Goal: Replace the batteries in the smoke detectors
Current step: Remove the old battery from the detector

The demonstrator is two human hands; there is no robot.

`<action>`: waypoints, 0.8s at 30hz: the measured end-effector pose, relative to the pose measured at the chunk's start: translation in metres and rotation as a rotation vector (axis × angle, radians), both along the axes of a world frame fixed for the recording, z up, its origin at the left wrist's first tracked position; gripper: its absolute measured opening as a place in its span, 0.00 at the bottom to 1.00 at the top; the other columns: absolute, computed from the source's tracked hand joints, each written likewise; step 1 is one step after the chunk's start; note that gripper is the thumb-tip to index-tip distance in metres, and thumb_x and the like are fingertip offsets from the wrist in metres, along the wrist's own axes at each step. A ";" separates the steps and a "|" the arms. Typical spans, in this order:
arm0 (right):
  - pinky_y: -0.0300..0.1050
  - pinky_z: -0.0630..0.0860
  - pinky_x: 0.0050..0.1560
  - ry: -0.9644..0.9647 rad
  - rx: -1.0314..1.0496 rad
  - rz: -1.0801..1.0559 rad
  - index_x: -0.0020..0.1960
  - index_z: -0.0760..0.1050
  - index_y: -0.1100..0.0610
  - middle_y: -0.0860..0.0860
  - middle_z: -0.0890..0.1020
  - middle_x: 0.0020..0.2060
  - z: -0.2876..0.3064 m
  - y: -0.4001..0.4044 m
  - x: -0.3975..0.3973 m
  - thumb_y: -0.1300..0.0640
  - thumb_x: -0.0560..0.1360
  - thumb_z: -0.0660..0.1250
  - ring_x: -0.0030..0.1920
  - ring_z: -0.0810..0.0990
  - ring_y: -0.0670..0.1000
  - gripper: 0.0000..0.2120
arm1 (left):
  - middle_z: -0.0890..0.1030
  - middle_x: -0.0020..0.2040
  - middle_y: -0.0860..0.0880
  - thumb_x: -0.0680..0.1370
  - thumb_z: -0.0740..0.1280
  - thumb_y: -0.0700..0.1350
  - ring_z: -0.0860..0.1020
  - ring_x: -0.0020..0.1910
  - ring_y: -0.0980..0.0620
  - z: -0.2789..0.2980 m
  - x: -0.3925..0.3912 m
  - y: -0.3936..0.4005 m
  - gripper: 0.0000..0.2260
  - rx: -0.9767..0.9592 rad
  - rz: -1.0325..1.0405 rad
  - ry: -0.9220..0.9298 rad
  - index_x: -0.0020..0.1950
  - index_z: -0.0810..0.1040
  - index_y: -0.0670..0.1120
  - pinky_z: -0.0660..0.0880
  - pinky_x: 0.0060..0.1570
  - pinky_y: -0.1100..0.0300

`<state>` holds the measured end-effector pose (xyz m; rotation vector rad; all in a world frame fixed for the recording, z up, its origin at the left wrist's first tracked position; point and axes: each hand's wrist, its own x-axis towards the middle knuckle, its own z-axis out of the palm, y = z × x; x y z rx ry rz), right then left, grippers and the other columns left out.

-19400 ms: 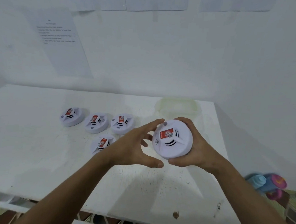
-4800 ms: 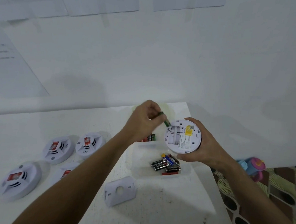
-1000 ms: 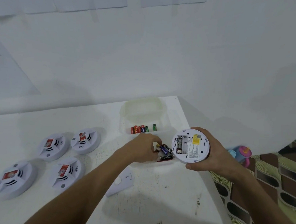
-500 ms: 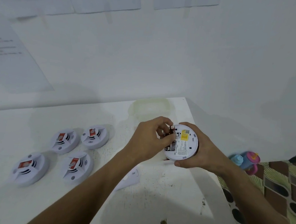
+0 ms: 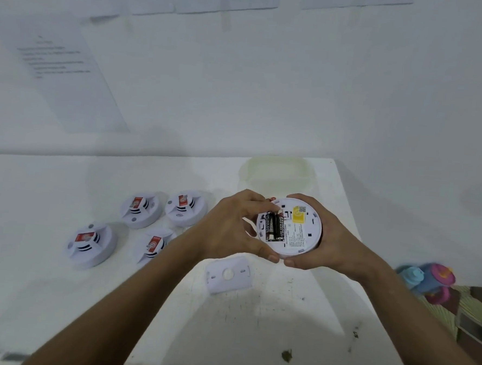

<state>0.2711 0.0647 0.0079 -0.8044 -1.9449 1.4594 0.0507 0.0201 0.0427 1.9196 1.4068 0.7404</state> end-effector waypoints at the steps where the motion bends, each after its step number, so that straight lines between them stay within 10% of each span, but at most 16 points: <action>1: 0.46 0.80 0.55 -0.001 -0.004 0.011 0.68 0.68 0.49 0.46 0.77 0.61 0.000 0.000 -0.003 0.64 0.58 0.81 0.62 0.76 0.50 0.43 | 0.74 0.58 0.58 0.59 0.83 0.52 0.77 0.53 0.61 0.000 -0.003 -0.002 0.35 -0.002 0.009 0.003 0.65 0.78 0.53 0.78 0.48 0.67; 13: 0.54 0.80 0.57 0.031 -0.071 0.097 0.70 0.67 0.50 0.47 0.75 0.65 -0.008 -0.003 -0.028 0.68 0.59 0.80 0.65 0.75 0.51 0.44 | 0.70 0.61 0.60 0.64 0.79 0.55 0.77 0.52 0.59 -0.011 -0.027 -0.021 0.29 -0.024 0.066 0.038 0.64 0.77 0.58 0.78 0.47 0.67; 18: 0.48 0.81 0.54 0.034 -0.061 0.073 0.69 0.68 0.50 0.46 0.76 0.66 -0.007 -0.003 -0.020 0.68 0.58 0.80 0.66 0.75 0.49 0.44 | 0.68 0.66 0.58 0.68 0.77 0.55 0.74 0.57 0.59 -0.033 -0.046 -0.031 0.40 -0.077 0.131 0.125 0.75 0.60 0.60 0.77 0.49 0.65; 24: 0.41 0.80 0.47 0.004 -0.092 0.019 0.65 0.70 0.44 0.42 0.78 0.58 -0.010 -0.010 -0.002 0.65 0.55 0.81 0.60 0.77 0.44 0.43 | 0.66 0.66 0.56 0.65 0.74 0.64 0.65 0.65 0.54 -0.078 -0.063 -0.043 0.41 -0.309 0.089 0.503 0.74 0.63 0.54 0.68 0.65 0.54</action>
